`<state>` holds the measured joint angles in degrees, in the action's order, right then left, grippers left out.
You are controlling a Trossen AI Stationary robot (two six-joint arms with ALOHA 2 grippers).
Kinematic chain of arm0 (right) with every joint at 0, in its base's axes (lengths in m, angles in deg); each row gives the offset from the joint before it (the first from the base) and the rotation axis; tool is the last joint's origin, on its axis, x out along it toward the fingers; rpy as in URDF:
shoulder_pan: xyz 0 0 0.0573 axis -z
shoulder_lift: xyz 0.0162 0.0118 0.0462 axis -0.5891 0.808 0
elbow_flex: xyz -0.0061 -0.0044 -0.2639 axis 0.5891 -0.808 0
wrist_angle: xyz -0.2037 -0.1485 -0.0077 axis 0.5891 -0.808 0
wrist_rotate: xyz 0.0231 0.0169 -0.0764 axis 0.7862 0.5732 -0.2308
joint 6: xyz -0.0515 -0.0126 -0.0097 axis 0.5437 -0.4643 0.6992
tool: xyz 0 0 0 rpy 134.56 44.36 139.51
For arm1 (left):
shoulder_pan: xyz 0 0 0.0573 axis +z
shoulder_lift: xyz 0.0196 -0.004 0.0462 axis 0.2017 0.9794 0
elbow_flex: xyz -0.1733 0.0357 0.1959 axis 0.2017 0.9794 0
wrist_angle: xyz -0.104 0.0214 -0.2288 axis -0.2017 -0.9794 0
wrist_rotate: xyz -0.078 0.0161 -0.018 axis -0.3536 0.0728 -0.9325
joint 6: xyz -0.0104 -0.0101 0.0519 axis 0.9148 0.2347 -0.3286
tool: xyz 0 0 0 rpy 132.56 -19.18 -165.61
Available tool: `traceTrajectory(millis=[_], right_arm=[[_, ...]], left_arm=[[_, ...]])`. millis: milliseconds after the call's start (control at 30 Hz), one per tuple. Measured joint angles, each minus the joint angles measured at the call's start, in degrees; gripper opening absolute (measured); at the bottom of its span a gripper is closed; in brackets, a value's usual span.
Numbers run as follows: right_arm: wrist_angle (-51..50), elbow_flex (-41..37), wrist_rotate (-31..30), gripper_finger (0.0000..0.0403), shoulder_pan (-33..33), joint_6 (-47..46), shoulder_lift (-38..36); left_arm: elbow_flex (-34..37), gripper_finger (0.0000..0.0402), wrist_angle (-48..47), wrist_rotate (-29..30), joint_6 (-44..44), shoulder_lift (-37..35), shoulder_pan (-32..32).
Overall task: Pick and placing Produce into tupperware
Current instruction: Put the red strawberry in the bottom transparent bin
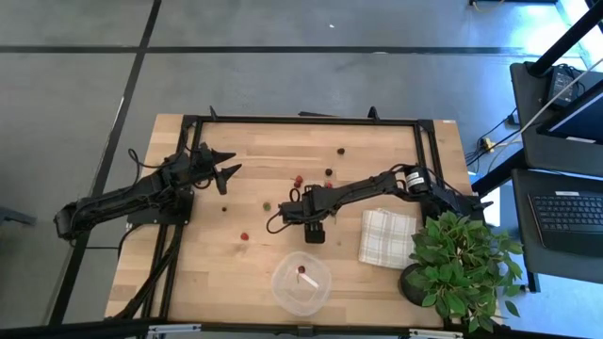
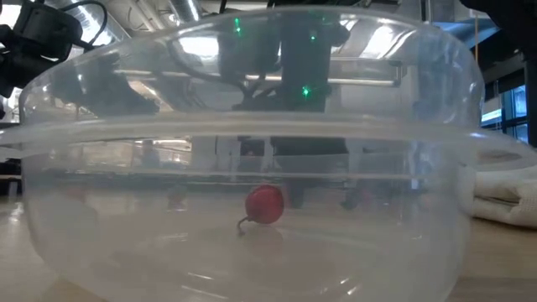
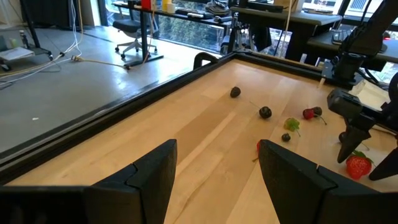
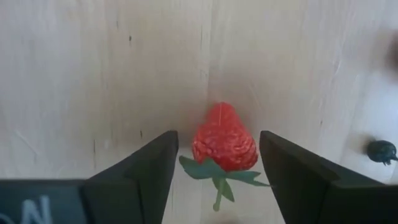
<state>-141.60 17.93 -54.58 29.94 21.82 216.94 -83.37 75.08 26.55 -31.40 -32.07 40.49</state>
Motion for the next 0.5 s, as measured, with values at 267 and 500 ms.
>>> traceTrajectory(millis=[267, 500], right_arm=[[0.31, 0.02, 0.60, 0.0171, 0.04, -0.15, 0.07], [0.93, 0.11, 0.03, 0.0124, 0.07, -0.32, 0.11]], left_arm=[[-0.02, 0.0220, -0.01, 0.00, 0.00, 0.00, -0.02], [-0.01, 0.0220, -0.01, 0.00, 0.00, 0.00, 0.00]])
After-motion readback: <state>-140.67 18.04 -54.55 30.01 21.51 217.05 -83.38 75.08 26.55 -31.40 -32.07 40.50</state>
